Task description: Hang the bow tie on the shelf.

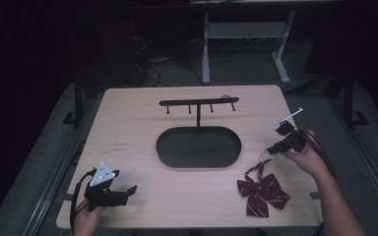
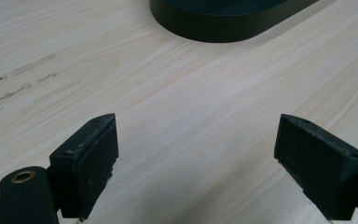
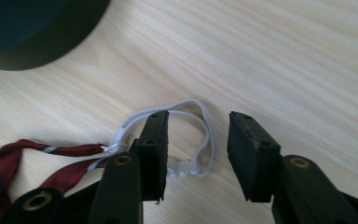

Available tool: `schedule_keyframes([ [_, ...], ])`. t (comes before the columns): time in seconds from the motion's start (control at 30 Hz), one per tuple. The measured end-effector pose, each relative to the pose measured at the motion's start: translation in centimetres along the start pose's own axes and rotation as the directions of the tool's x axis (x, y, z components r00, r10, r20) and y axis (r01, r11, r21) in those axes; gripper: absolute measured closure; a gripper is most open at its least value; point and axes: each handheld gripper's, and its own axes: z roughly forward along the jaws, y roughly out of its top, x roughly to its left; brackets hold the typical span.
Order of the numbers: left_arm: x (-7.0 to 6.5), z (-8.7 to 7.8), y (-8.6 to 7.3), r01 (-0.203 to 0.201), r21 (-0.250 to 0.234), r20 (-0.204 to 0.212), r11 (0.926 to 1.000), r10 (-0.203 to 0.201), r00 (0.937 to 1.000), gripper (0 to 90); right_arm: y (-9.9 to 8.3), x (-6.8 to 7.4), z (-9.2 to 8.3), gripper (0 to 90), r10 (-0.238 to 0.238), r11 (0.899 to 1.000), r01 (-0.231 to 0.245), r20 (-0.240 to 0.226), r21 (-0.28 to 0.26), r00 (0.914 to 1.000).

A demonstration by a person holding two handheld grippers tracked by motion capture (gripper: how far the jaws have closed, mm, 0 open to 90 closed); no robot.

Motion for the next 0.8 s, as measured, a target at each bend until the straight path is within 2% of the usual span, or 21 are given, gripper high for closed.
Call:
schedule_keyframes([
  [0.33, 0.0, 0.0, 0.0, -0.002, -0.002, 0.0, 1.0, 0.002, 1.0, 13.5, 0.1, 0.4, 0.7, 67.0, -0.026, 0.999, 0.024, 0.04, 0.045, 0.9989],
  [0.47, 0.0, 0.0, 0.0, 0.002, 0.0, 0.0, 1.0, -0.002, 1.0, 13.5, 0.1, 0.7, 1.1, 69.0, -0.057, 0.997, 0.052, 0.081, 0.063, 0.9951],
  [0.67, 0.0, 0.0, 0.0, -0.002, 0.001, 0.001, 1.0, 0.002, 1.0, 13.5, 0.1, 0.9, 1.2, 75.1, -0.082, 0.995, 0.075, 0.103, 0.07, 0.9913],
  [0.8, 0.0, 0.0, 0.0, -0.001, 0.001, 0.002, 1.0, 0.001, 1.0, 13.5, 0.1, 1.1, 1.2, 75.7, -0.105, 0.993, 0.097, 0.114, 0.074, 0.988],
])
